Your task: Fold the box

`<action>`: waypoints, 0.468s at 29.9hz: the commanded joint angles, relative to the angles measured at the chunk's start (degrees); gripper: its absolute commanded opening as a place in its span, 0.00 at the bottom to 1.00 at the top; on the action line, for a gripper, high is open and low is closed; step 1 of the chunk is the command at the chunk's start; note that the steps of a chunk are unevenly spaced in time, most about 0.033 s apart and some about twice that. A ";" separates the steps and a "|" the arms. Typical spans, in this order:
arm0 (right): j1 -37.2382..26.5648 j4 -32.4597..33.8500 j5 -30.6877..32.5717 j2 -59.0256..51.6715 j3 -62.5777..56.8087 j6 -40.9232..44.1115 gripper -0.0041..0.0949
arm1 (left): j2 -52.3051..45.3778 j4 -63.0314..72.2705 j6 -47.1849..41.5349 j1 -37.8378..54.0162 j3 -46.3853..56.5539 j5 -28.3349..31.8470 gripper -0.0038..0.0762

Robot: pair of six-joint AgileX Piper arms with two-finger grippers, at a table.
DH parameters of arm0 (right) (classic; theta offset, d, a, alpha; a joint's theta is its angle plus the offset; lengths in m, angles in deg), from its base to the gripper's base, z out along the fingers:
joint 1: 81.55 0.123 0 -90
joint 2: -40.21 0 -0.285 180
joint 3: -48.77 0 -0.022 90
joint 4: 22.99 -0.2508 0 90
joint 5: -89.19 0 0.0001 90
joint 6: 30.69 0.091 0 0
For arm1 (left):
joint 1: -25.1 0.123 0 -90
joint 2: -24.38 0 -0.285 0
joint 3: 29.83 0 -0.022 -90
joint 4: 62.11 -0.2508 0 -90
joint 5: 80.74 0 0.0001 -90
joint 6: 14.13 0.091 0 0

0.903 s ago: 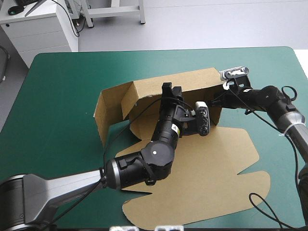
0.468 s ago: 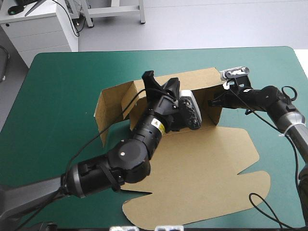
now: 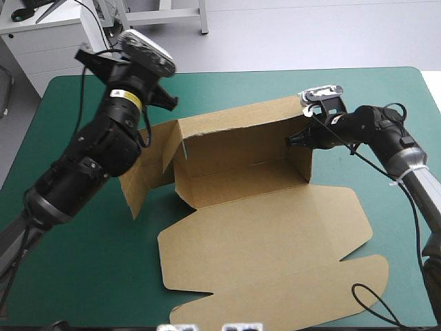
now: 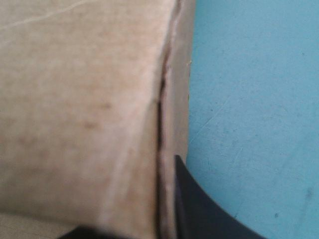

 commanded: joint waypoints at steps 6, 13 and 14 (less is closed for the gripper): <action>3.05 6.88 13.95 -1.38 15.01 14.93 0.04 | -3.30 26.75 6.47 24.15 -2.24 1.10 0.06; 3.05 6.59 27.51 1.20 22.35 18.55 0.04 | -3.05 53.47 22.71 40.20 -1.68 -1.71 0.06; 3.05 6.43 28.23 1.55 22.65 19.15 0.04 | -3.05 55.56 24.00 41.86 -1.68 -2.14 0.06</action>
